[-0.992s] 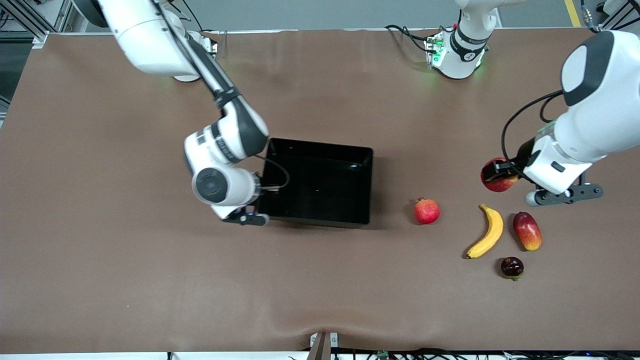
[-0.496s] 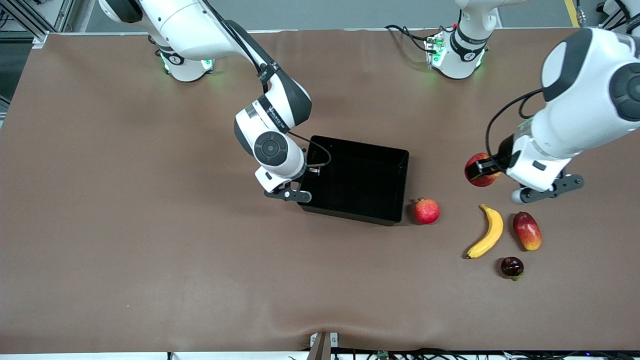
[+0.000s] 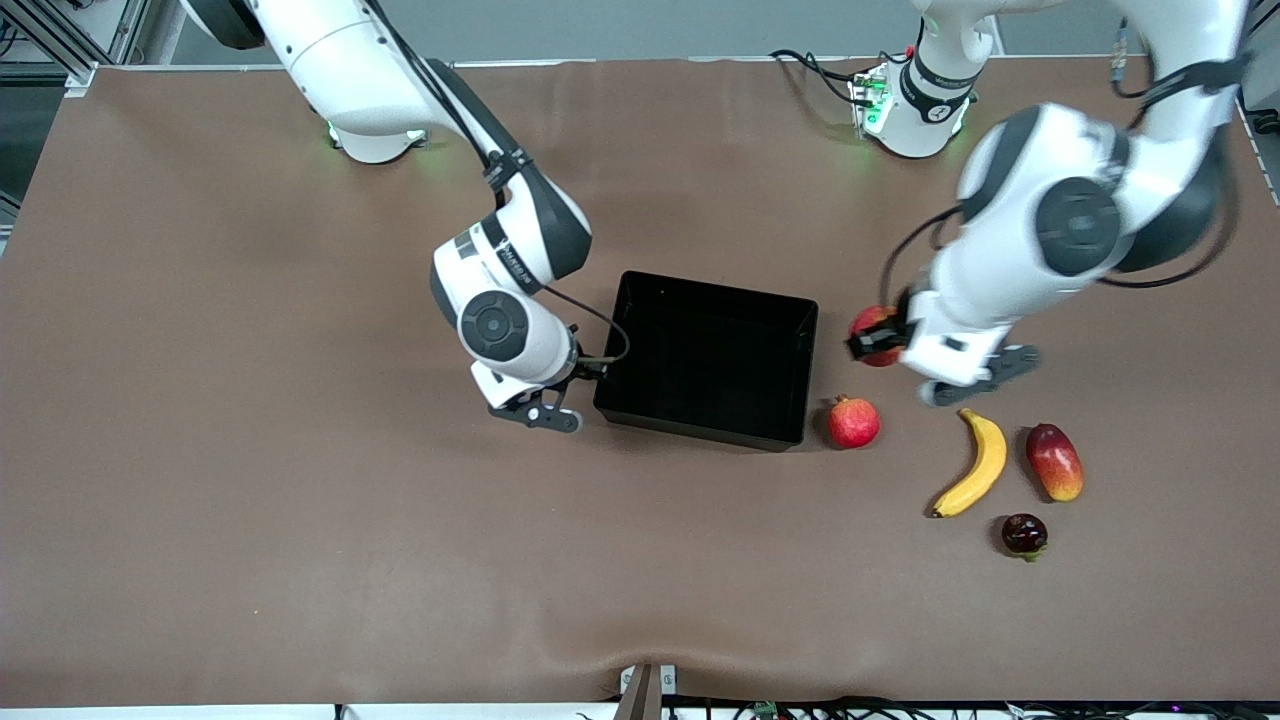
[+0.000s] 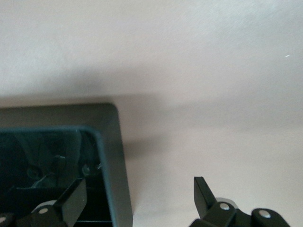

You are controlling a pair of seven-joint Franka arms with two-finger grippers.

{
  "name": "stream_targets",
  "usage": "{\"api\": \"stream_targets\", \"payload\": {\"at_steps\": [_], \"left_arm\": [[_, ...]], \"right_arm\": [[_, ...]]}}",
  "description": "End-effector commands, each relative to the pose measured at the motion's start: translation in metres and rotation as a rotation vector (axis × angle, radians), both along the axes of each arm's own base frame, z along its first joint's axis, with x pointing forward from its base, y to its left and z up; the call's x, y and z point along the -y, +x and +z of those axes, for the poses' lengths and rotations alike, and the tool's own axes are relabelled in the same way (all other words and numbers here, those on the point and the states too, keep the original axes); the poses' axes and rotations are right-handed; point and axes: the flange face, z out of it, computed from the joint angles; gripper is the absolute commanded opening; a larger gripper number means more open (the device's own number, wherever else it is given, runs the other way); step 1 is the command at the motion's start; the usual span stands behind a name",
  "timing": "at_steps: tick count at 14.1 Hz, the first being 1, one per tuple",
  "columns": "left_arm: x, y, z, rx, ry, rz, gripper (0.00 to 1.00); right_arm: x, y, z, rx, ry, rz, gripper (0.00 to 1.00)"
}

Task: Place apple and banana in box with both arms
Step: 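Place the striped apple in the tray with the left gripper while the right withdraws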

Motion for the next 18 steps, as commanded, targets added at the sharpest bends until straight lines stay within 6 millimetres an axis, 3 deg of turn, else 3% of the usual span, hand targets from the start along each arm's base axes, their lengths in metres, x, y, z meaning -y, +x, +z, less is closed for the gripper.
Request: {"api": "stream_targets", "payload": {"at_steps": [1,6,8,10,13,16,18], "left_arm": [[0.028,-0.014,-0.033,0.035,0.0,0.033,0.0],[0.08,-0.047,-0.089,0.014,0.055,-0.061,0.0],[0.082,-0.053,-0.111,-0.011,0.083,-0.089,0.0],[0.086,-0.057,-0.135,-0.031,0.092,-0.108,0.0],[0.09,-0.056,-0.178,-0.066,0.064,-0.115,0.0],[0.093,-0.054,-0.208,-0.069,0.055,-0.139,0.0],[0.093,-0.057,-0.228,-0.083,0.061,-0.152,0.0]], "right_arm": [[0.03,0.016,0.007,-0.01,0.005,-0.042,1.0],[0.11,0.047,-0.002,-0.014,-0.049,0.056,1.0],[0.142,0.054,-0.009,-0.028,-0.043,0.084,1.0],[0.198,0.064,-0.01,-0.037,-0.019,0.125,1.0],[0.267,0.071,-0.013,-0.076,0.004,0.137,1.0],[0.319,0.079,-0.013,-0.06,0.02,0.124,1.0],[0.354,0.076,-0.028,-0.061,0.037,0.133,1.0]]}}
